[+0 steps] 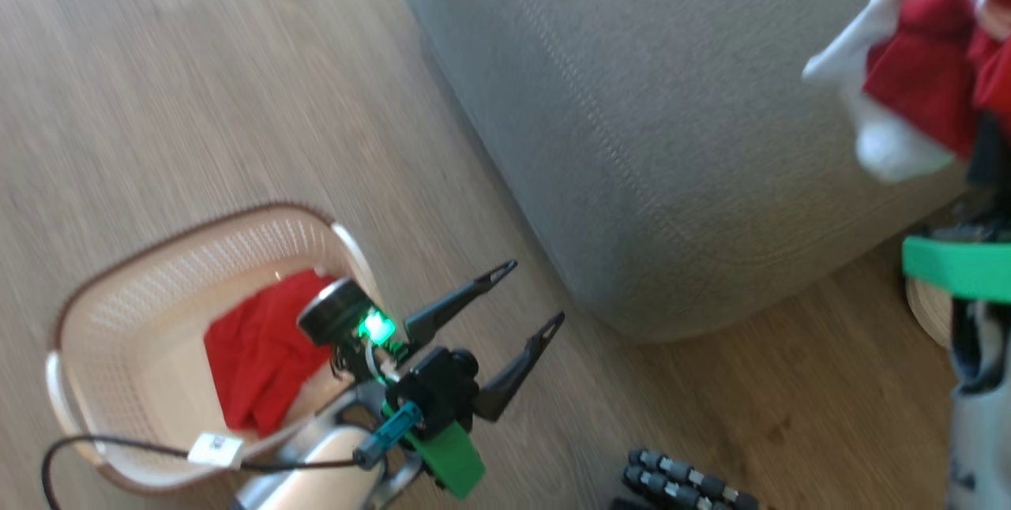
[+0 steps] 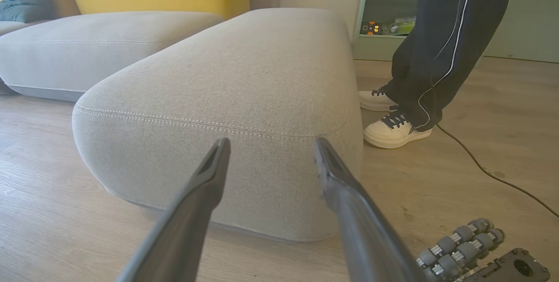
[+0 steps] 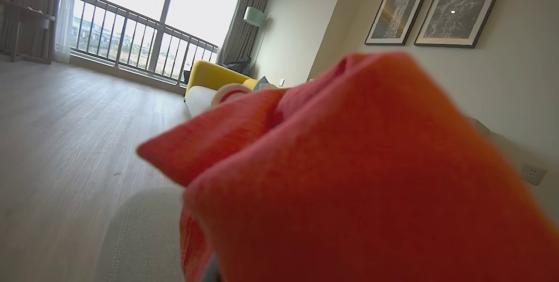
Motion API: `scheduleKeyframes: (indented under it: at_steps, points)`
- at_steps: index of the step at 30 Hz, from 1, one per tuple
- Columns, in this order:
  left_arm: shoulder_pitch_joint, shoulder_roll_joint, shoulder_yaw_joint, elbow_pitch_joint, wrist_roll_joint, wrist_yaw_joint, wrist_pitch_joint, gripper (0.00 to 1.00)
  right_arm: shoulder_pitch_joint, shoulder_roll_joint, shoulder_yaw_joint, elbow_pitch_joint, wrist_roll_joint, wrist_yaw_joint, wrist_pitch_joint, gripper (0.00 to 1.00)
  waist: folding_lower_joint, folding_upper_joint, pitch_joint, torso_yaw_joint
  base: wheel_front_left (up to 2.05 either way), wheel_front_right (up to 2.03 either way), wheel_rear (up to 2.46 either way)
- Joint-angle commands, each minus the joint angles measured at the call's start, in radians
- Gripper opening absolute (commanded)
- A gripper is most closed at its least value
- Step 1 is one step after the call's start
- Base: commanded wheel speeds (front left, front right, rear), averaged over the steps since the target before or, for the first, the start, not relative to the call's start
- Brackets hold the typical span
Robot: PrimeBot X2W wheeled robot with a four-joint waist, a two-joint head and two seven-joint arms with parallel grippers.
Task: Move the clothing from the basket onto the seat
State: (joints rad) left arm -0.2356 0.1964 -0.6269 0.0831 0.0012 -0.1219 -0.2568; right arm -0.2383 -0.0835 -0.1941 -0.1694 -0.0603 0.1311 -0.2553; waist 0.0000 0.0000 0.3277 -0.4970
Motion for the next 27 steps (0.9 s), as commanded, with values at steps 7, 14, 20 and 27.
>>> scheduleKeyframes:
  at_steps: [7,14,20,27]
  points:
    - [-0.102,0.109,-0.018,-0.055,0.010,-0.007,-0.005,1.00,-0.195,-0.007,-0.048,-0.012,0.042,0.000,-0.006,0.00,0.0000,0.0000,0.227,0.028,0.00,0.00,0.00]
    - [-0.139,0.179,-0.044,-0.087,0.015,-0.008,-0.005,1.00,-0.374,-0.061,-0.103,0.103,0.101,0.000,-0.006,0.00,0.0000,0.0000,0.343,0.040,0.00,0.00,0.00]
    - [-0.168,0.193,-0.060,-0.102,0.013,-0.005,-0.005,1.00,-0.523,-0.120,-0.165,0.280,0.167,0.000,-0.006,0.00,0.0000,0.0000,0.385,0.068,0.00,0.00,0.00]
    - [-0.183,0.204,-0.067,-0.115,0.009,0.007,-0.005,1.00,-0.677,-0.183,-0.209,0.495,0.239,0.000,-0.006,0.00,0.0000,0.0000,0.422,0.098,0.00,0.00,0.00]
